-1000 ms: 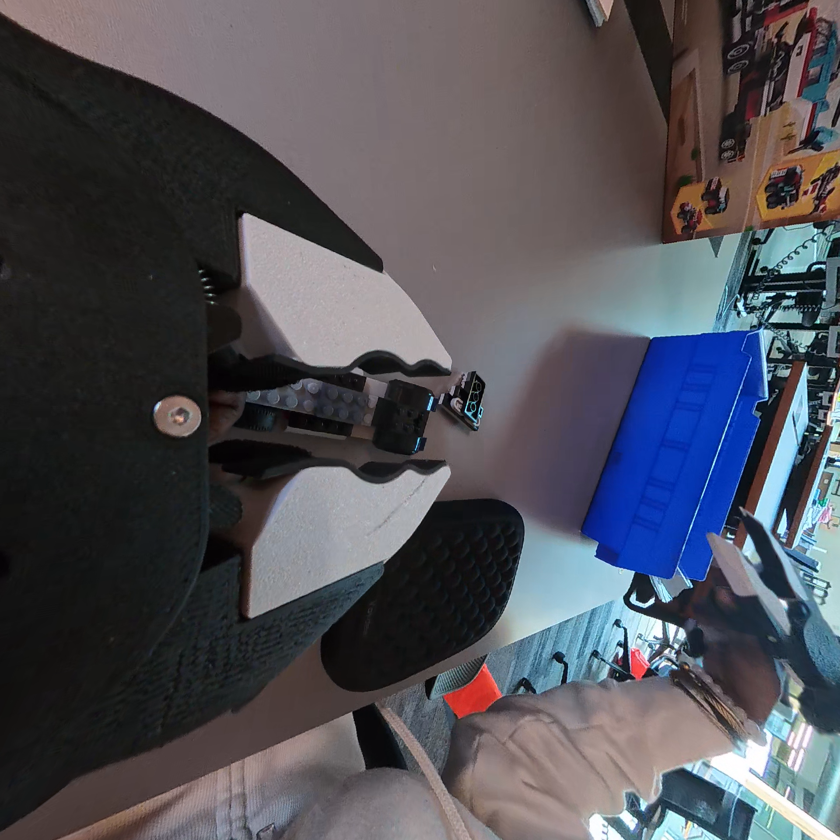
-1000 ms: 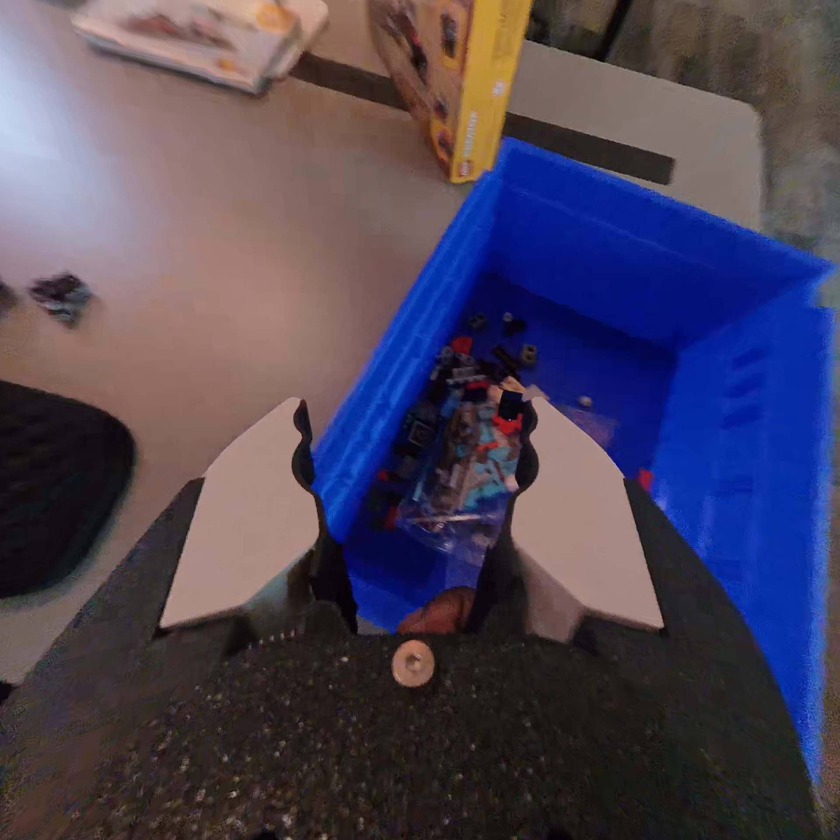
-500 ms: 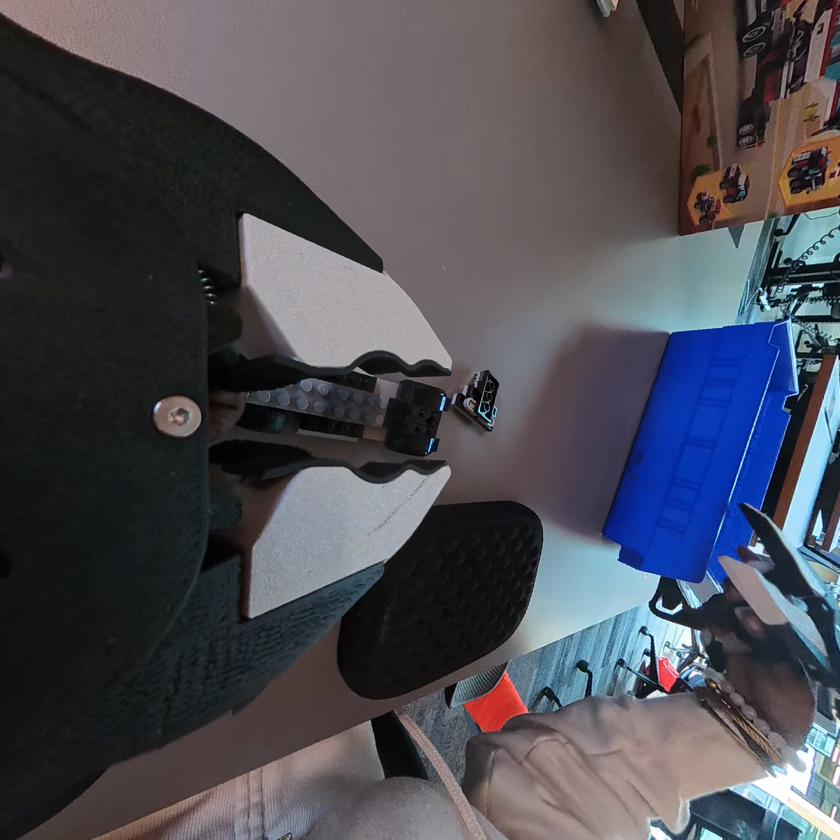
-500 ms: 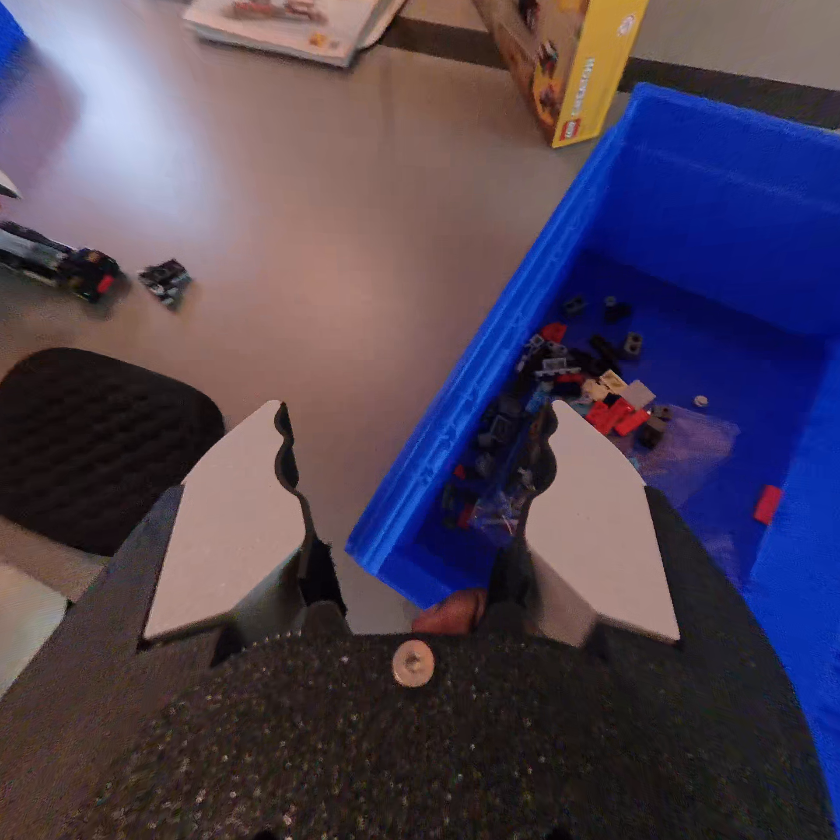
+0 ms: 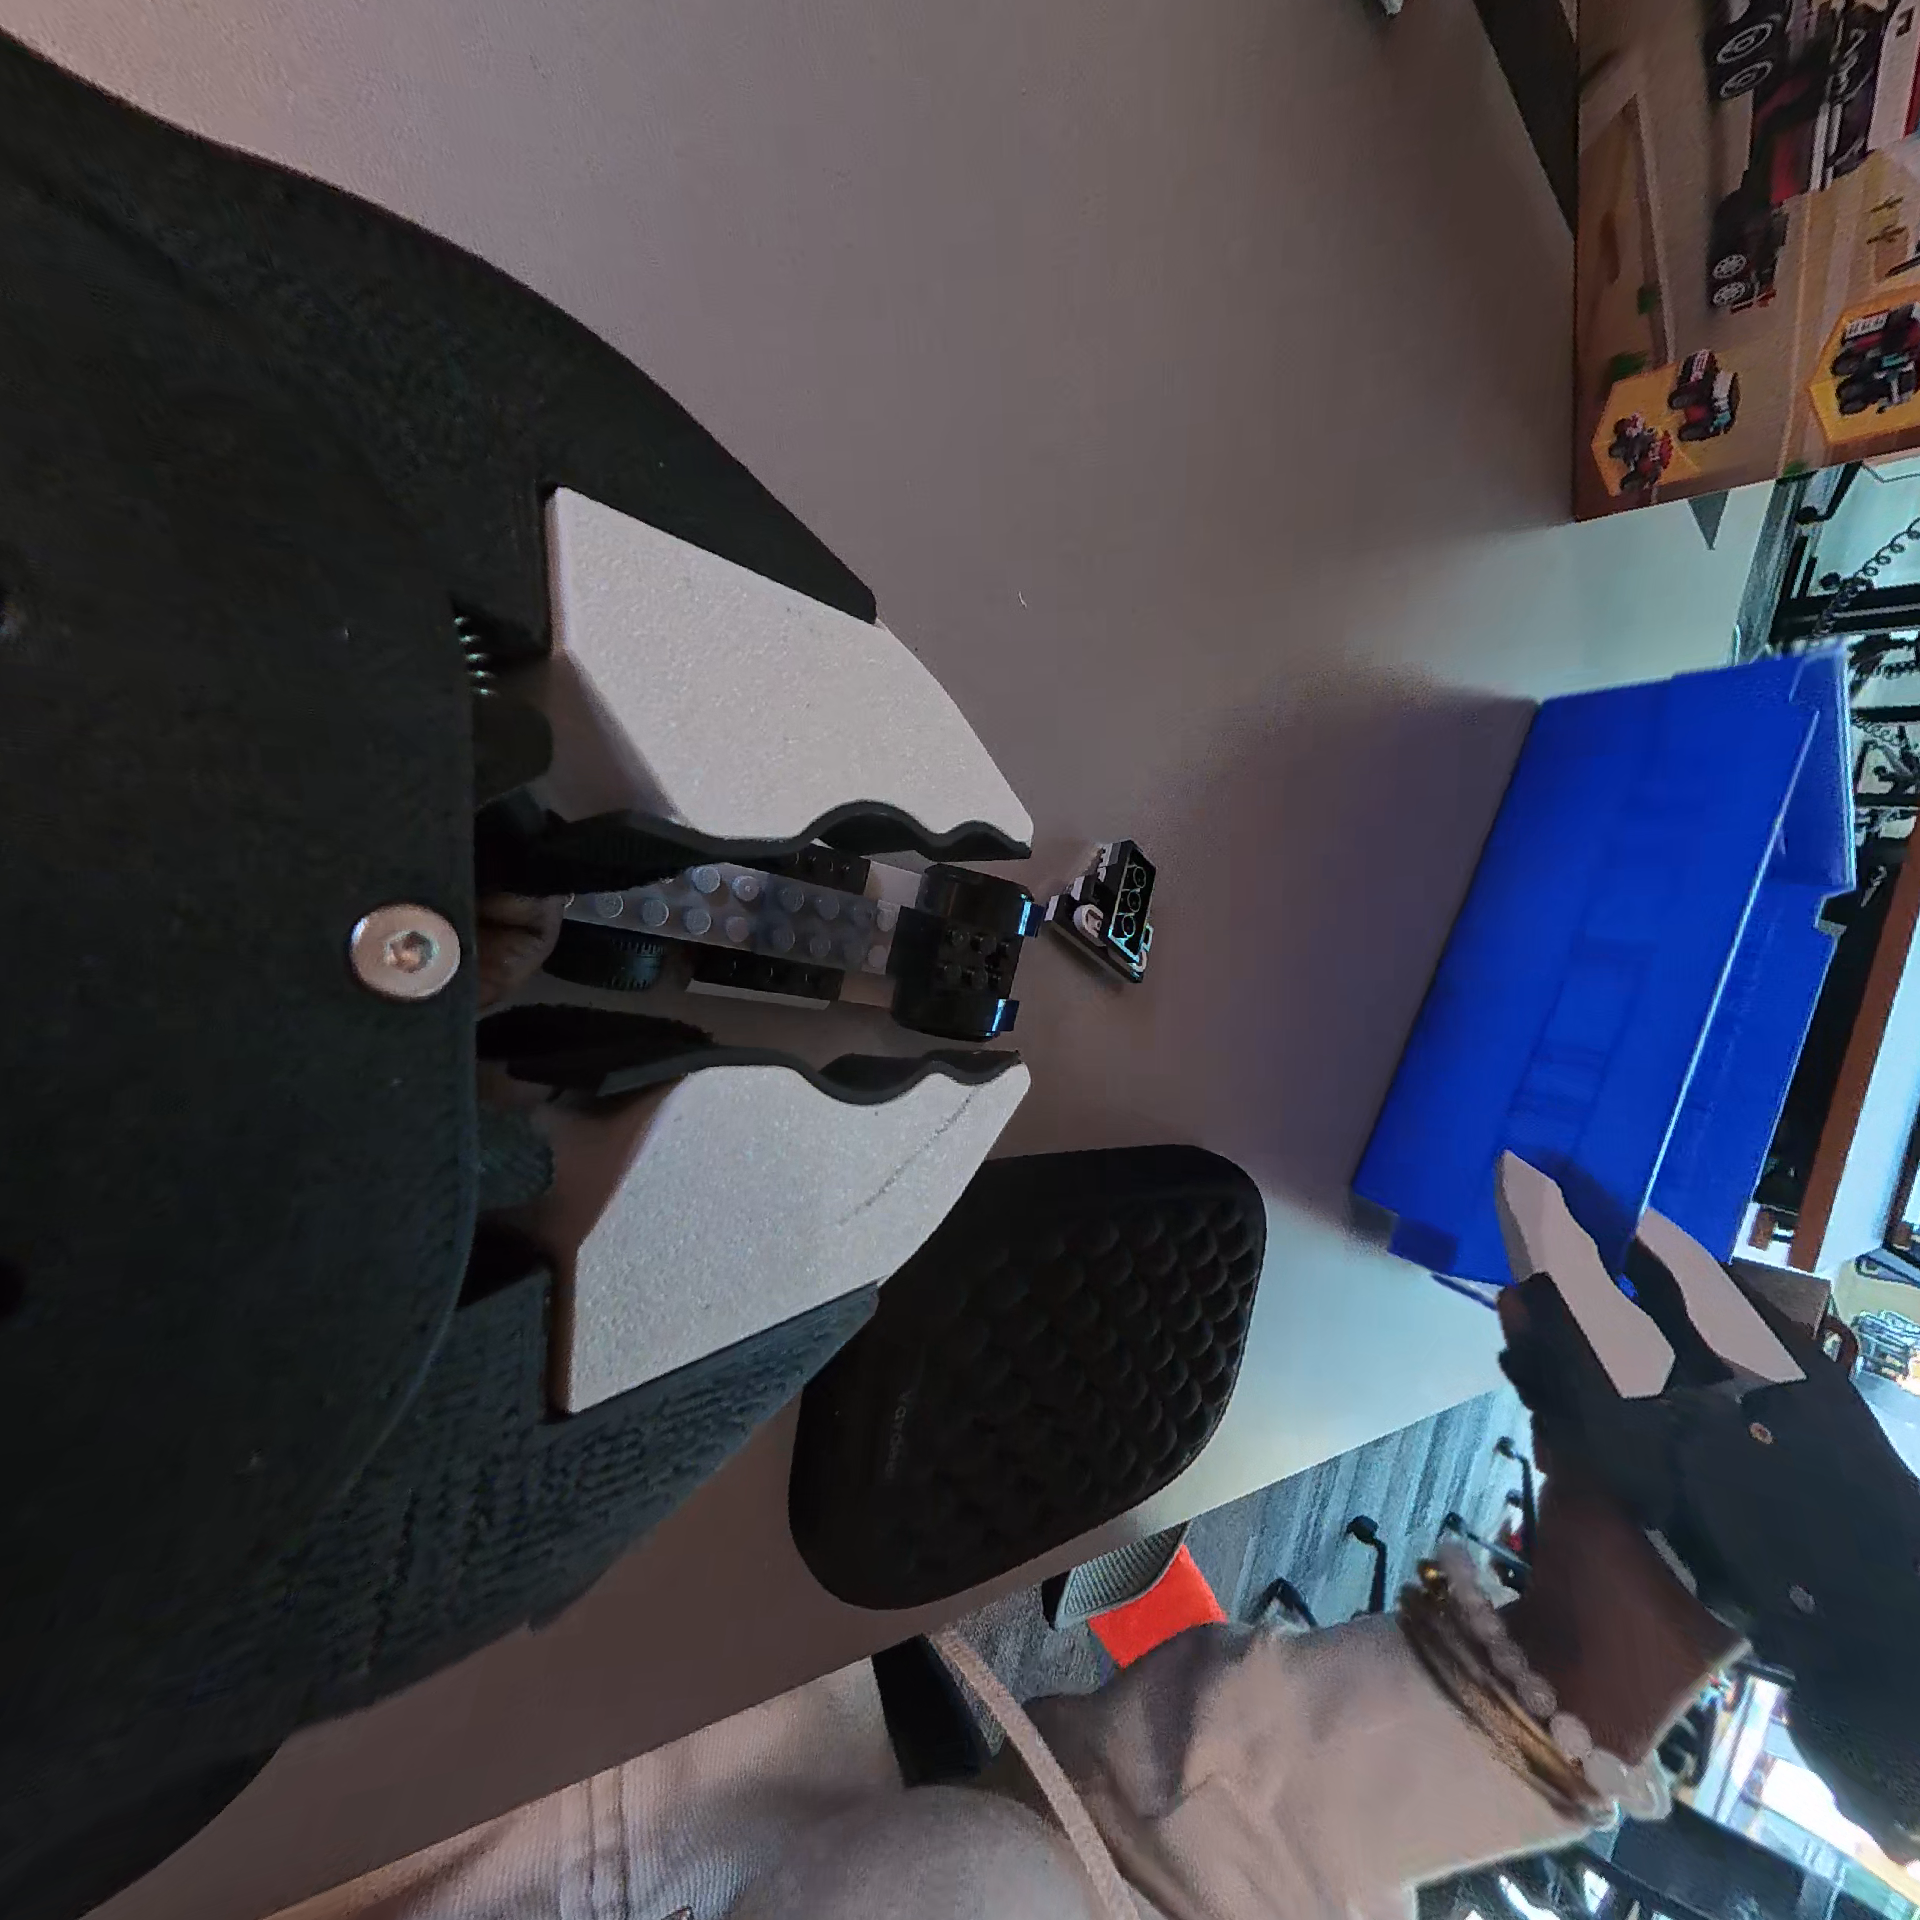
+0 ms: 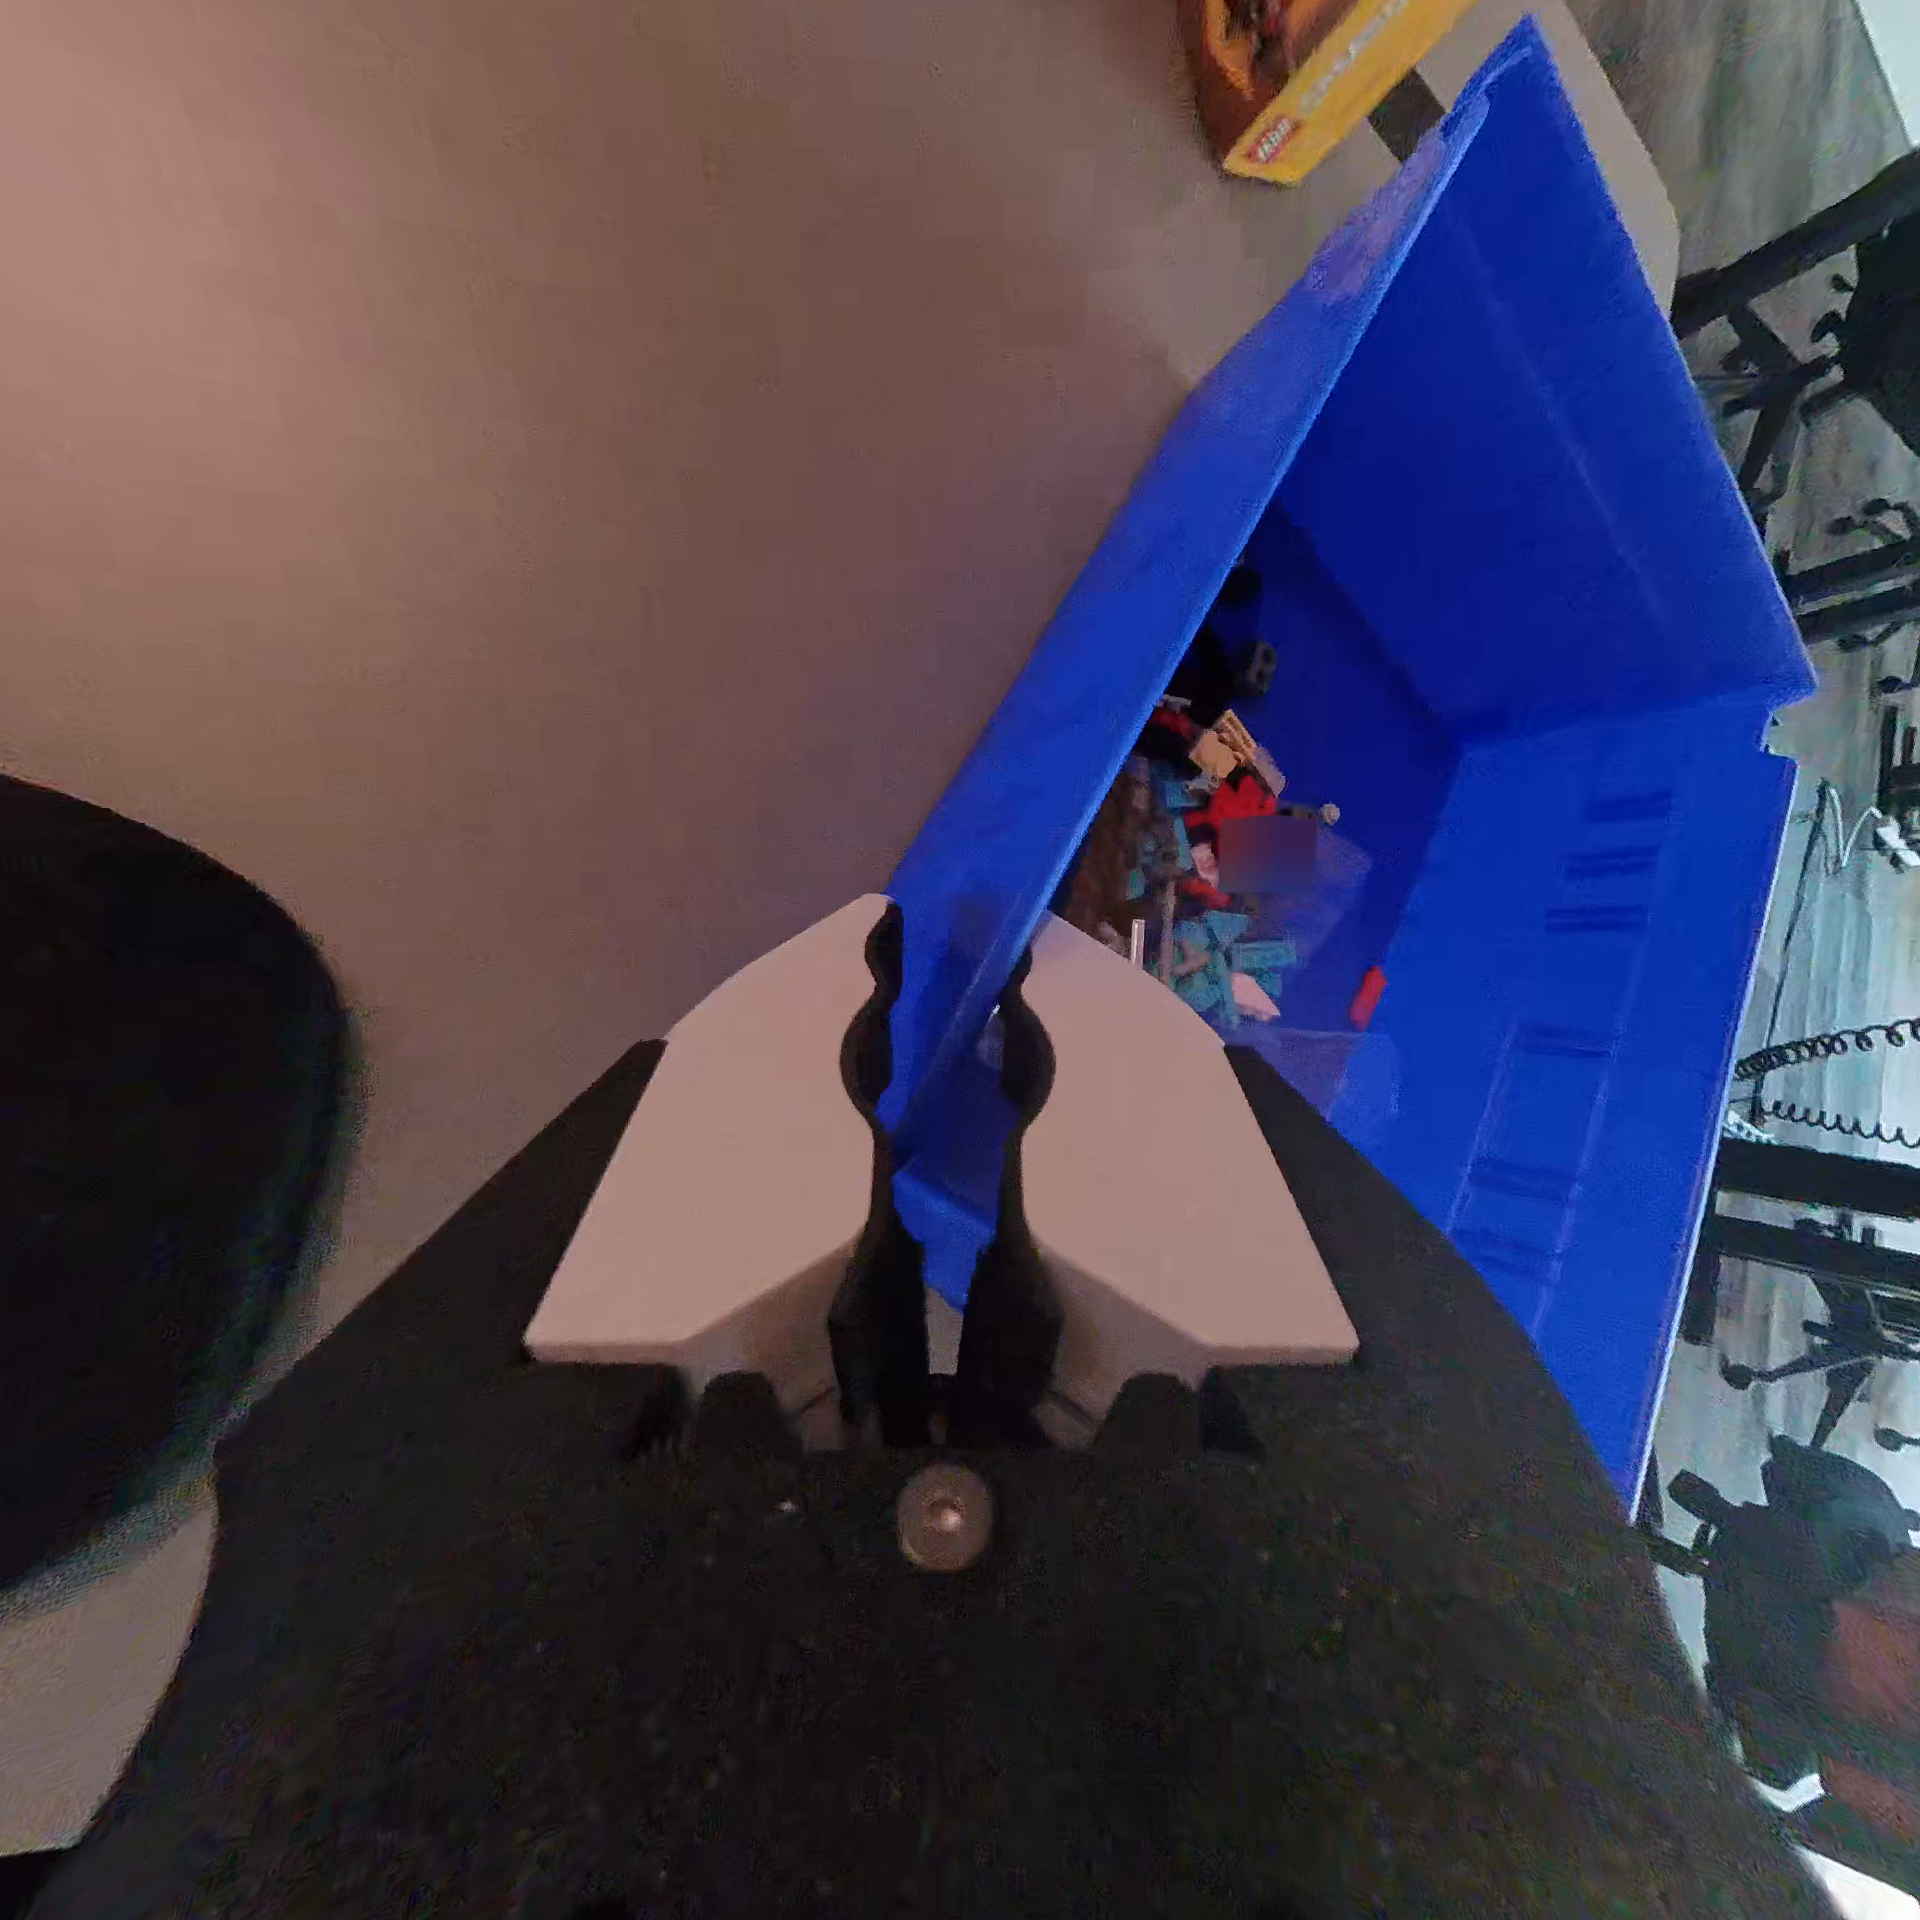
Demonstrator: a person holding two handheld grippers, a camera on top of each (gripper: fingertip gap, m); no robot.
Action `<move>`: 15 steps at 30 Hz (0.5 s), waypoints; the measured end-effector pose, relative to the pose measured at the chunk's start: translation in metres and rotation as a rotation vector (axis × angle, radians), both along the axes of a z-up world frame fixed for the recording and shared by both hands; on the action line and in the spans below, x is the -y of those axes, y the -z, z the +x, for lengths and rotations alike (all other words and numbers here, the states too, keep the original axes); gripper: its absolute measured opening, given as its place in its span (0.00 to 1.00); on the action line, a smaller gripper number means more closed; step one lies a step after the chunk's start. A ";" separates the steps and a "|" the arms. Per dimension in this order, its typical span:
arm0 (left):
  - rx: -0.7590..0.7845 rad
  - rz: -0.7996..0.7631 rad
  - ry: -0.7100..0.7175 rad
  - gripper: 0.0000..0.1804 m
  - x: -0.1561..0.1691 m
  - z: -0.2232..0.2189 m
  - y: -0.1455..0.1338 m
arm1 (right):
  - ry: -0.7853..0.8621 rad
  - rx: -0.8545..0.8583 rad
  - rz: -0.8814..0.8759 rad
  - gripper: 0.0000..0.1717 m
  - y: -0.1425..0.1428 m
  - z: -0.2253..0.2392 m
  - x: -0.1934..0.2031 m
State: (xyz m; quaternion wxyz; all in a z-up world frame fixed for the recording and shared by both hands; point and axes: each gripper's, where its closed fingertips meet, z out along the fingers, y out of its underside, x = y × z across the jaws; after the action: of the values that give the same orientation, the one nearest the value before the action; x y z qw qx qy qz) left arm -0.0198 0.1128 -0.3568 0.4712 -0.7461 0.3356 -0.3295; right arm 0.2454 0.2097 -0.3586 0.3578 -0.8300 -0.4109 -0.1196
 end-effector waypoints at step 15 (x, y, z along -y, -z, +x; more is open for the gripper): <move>0.007 -0.004 0.009 0.19 0.001 0.001 0.000 | -0.135 -0.232 -0.298 0.44 -0.037 0.046 -0.003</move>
State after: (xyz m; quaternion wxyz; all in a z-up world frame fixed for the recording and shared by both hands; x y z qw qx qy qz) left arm -0.0185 0.1115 -0.3569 0.4694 -0.7445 0.3366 -0.3348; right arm 0.2917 0.2126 -0.3215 0.2833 -0.8525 -0.4346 0.0633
